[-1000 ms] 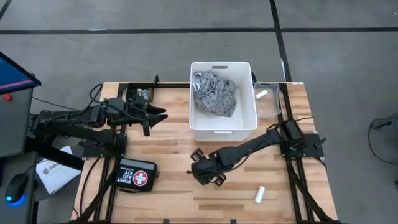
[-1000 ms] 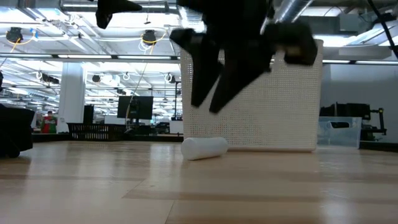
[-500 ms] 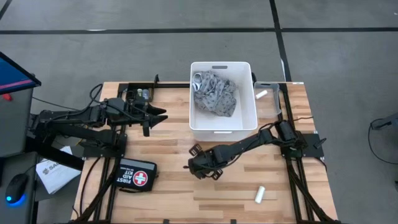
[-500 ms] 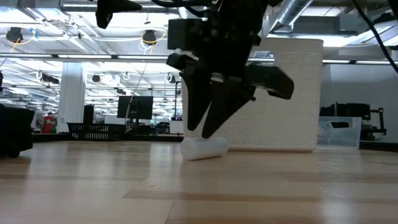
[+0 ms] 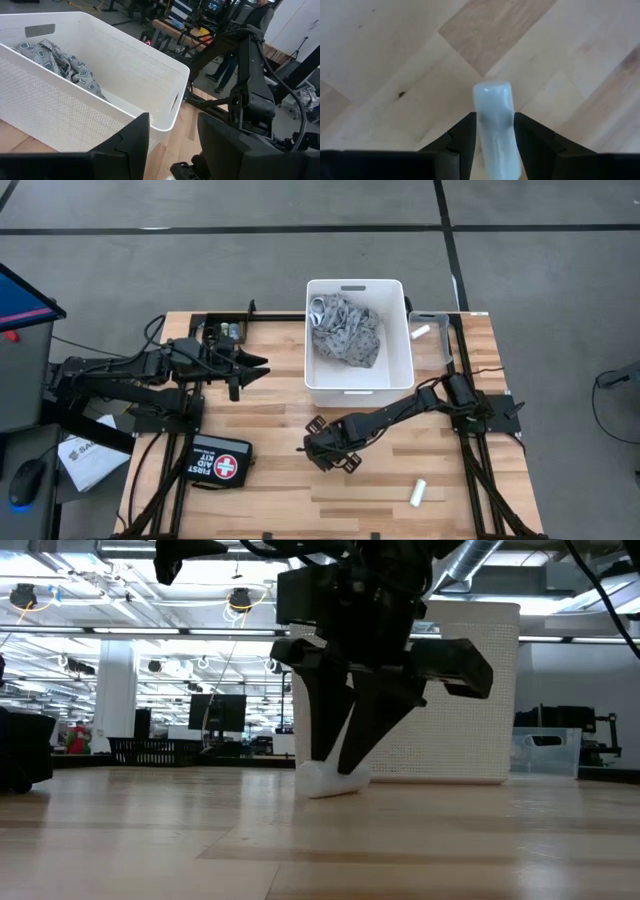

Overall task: Pick & place medical supplies in basket/bin
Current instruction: Put the left white gauze in the transparent bin

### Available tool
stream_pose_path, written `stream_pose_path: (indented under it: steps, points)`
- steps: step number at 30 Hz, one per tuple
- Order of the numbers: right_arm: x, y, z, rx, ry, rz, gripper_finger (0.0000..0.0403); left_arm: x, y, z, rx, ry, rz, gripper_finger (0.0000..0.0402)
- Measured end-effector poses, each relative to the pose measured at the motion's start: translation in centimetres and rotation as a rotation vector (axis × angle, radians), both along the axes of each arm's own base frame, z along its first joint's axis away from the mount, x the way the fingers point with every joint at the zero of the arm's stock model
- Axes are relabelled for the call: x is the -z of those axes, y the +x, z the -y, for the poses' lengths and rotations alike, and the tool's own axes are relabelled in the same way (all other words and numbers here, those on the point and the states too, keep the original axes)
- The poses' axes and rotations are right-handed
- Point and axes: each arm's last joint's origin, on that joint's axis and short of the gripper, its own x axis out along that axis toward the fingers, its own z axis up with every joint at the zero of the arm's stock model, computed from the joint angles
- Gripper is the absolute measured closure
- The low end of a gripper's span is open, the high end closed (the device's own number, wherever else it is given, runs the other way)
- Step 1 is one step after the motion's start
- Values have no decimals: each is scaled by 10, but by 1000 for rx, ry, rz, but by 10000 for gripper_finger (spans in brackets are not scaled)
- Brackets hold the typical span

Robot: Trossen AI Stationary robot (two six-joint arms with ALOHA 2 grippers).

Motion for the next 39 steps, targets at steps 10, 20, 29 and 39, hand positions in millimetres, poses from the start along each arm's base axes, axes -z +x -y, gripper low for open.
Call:
stream_pose_path:
  steps: [10, 20, 29, 39]
  points:
    - [4, 2, 13, 21, 41, -8, 275, 0, 0, 0, 0, 2, 0, 243]
    - [4, 6, 24, 33, 97, -16, 279, 0, 0, 0, 0, 2, 0, 243]
    - [4, 5, 22, 41, 97, -16, 337, 0, 0, 0, 0, 2, 0, 243]
    - [4, 5, 21, 102, 116, -15, 375, 0, 0, 0, -1, 1, 0, 243]
